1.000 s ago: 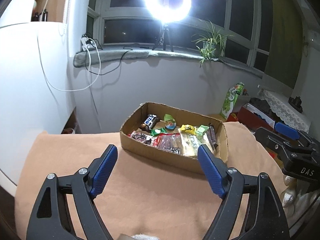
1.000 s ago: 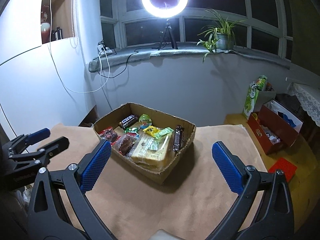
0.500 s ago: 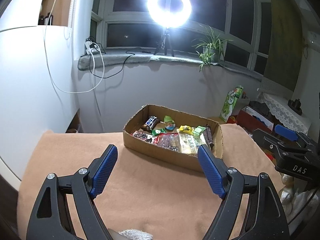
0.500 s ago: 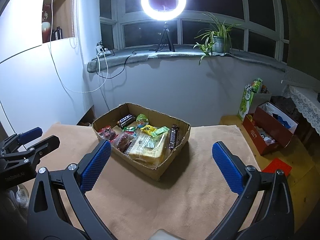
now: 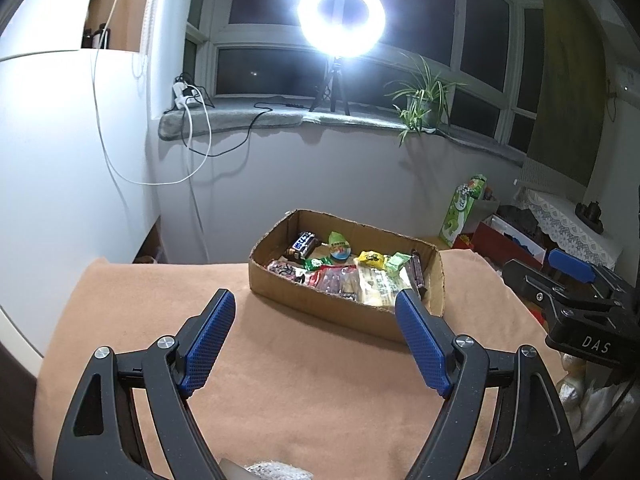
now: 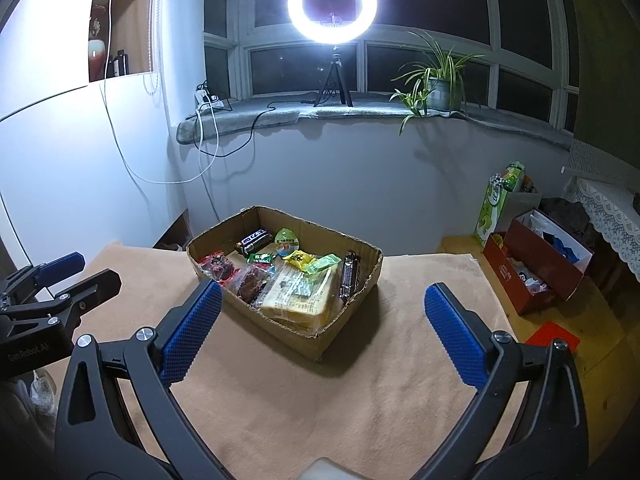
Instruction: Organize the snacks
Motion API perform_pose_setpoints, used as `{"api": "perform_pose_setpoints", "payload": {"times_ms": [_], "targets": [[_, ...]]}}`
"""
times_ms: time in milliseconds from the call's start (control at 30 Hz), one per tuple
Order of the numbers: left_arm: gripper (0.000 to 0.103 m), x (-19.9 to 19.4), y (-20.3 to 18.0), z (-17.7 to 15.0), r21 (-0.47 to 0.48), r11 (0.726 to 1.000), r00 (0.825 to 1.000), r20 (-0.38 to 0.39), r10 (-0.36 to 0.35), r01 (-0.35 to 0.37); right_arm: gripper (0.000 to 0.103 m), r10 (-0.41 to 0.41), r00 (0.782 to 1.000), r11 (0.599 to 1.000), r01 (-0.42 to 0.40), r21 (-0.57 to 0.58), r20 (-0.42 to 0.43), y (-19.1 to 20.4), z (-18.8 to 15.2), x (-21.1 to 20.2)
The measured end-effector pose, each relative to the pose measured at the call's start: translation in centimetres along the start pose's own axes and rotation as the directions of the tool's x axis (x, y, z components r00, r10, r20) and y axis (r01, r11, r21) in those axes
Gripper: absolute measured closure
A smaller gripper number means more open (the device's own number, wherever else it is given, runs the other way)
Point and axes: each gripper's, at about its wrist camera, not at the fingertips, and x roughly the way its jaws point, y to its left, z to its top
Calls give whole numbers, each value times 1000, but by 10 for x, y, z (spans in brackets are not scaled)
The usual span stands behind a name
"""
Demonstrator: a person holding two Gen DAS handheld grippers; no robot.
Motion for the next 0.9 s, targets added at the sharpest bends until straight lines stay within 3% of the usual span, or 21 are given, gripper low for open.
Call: {"api": "perform_pose_setpoints", "payload": {"times_ms": [900], "targets": [[21, -4, -3, 0, 3, 1000, 1000, 3, -2, 2, 0, -3, 1000, 1000, 3, -3, -2, -1, -3, -2]]}}
